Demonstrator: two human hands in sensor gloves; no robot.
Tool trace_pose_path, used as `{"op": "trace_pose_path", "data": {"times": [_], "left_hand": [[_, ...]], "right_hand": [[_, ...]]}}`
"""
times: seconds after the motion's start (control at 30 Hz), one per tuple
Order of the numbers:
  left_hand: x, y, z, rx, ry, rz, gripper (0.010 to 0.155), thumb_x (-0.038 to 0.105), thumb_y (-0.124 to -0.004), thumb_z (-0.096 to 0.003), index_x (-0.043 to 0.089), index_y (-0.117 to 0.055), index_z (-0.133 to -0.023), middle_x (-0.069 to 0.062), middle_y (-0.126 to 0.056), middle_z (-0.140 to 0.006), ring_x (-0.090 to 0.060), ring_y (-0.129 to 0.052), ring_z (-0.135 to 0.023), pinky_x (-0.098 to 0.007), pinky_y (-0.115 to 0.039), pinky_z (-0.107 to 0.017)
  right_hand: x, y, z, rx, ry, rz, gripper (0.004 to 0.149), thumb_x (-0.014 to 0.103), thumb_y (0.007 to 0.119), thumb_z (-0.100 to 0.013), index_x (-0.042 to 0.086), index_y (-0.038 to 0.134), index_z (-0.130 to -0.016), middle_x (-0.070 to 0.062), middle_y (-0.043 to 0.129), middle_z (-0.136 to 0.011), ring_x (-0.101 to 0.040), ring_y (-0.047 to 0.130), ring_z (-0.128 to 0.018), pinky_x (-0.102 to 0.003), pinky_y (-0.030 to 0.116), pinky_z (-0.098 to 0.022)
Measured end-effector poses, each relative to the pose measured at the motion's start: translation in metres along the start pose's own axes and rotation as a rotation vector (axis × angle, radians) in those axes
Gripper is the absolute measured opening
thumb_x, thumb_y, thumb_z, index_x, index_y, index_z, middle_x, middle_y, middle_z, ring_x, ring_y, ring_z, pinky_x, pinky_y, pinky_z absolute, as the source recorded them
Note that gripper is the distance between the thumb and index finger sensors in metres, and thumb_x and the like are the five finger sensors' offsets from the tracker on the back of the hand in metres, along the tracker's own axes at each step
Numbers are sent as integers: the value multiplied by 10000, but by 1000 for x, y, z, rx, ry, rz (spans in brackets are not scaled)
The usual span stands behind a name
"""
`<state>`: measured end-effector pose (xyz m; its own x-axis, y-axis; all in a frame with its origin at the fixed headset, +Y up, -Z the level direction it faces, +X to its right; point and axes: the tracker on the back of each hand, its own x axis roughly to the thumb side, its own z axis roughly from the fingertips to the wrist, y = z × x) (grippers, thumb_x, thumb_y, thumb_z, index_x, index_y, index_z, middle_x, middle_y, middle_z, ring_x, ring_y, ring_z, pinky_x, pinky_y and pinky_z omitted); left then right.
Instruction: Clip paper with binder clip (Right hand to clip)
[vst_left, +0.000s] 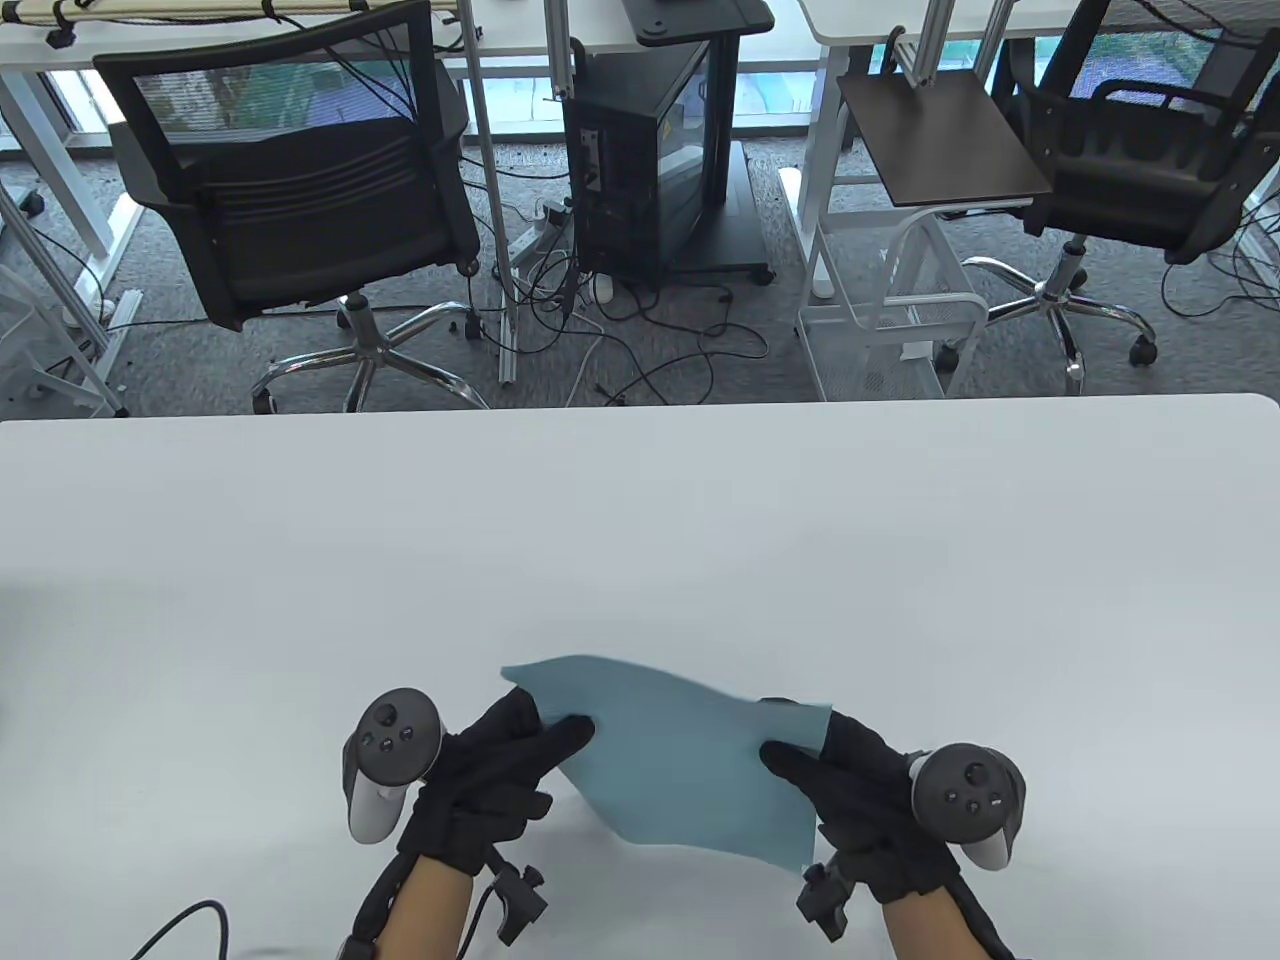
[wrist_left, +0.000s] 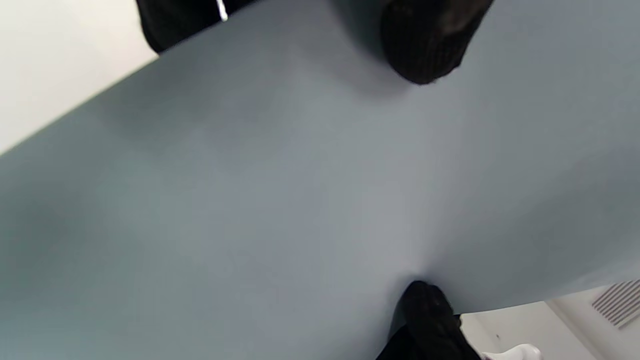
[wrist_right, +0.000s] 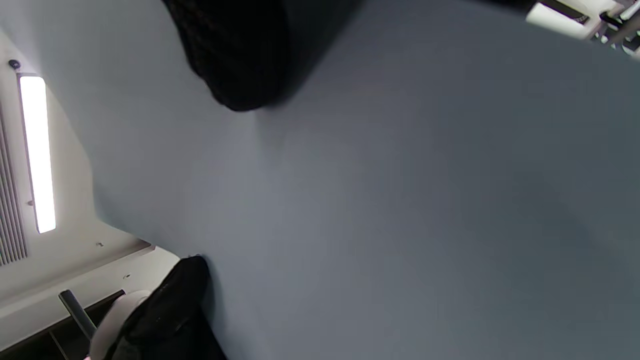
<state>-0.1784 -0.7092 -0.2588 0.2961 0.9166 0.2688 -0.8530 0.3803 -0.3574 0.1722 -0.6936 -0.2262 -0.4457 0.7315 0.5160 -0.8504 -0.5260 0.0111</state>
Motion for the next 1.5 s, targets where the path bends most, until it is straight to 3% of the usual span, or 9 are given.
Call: {"op": "trace_pose_path", "data": {"times": [0.23, 0.4, 0.6, 0.77, 0.93, 1.07, 1.2, 1.37, 1.5], "left_hand": [[41, -9, 10, 271, -129, -252, 426, 420, -669, -618, 381, -616, -1039, 122, -833, -1022, -172, -933, -861, -395, -786, -692], [-5, -38, 3, 171, 114, -293, 427, 387, -641, -630, 344, -612, -1054, 78, -821, -1047, -191, -931, -883, -424, -781, -691], [25, -27, 6, 224, -12, -251, 425, 398, -623, -636, 340, -614, -1057, 74, -819, -1045, -203, -916, -892, -430, -761, -707], [-16, -45, 2, 97, 190, -219, 457, 400, -589, -642, 290, -592, -1085, 15, -796, -1077, -245, -903, -911, -448, -745, -713], [0, -27, 1, 182, 114, -220, 426, 396, -597, -636, 278, -666, -1040, 40, -863, -985, -241, -932, -849, -447, -761, -695], [28, -6, 7, 225, 52, -436, 417, 378, -593, -637, 267, -675, -1030, 55, -881, -919, -232, -938, -801, -457, -762, -685], [62, 10, 17, 221, 27, -781, 418, 379, -602, -636, 276, -693, -1031, 62, -891, -917, -244, -940, -809, -469, -754, -692], [93, 7, 23, 76, 37, -1079, 415, 438, -633, -613, 381, -719, -1015, 121, -902, -963, -255, -926, -889, -483, -747, -712], [101, -6, 23, 9, 21, -1193, 418, 464, -646, -602, 407, -737, -1006, 147, -913, -971, -255, -924, -910, -492, -743, -721]], "right_hand": [[35, 0, 2, -98, -139, 177, 498, 273, 768, -562, 150, 635, -1026, -107, 851, -921, -299, 941, -721, -506, 797, -537], [-9, 25, 6, 34, 110, 317, 480, 258, 759, -566, 98, 669, -1009, -144, 864, -907, -309, 959, -694, -505, 821, -491], [15, 1, 0, -83, 8, 210, 460, 252, 750, -574, 73, 699, -995, -131, 910, -837, -305, 973, -625, -511, 818, -474], [-16, 28, 5, 153, 175, 255, 475, 254, 743, -578, 48, 684, -1002, -135, 889, -856, -295, 980, -616, -510, 828, -464], [-10, 15, 0, 76, 139, 202, 486, 248, 761, -569, 28, 707, -998, -169, 900, -850, -342, 970, -639, -545, 809, -477], [-8, 3, 2, -24, 150, 214, 706, 301, 763, -568, -101, 525, -1097, -308, 759, -981, -494, 855, -783, -632, 727, -541], [1, -12, 3, -121, 120, 286, 968, 343, 753, -572, -248, 190, -1092, -543, 309, -1061, -753, 435, -886, -778, 463, -585], [16, -22, 3, -38, 27, 357, 1145, 432, 763, -551, -192, -64, -1037, -588, -21, -997, -809, 111, -856, -828, 266, -582], [19, -20, 2, 114, -20, 399, 1033, 443, 777, -536, -42, 76, -1120, -481, 156, -1118, -743, 208, -953, -801, 320, -633]]}}
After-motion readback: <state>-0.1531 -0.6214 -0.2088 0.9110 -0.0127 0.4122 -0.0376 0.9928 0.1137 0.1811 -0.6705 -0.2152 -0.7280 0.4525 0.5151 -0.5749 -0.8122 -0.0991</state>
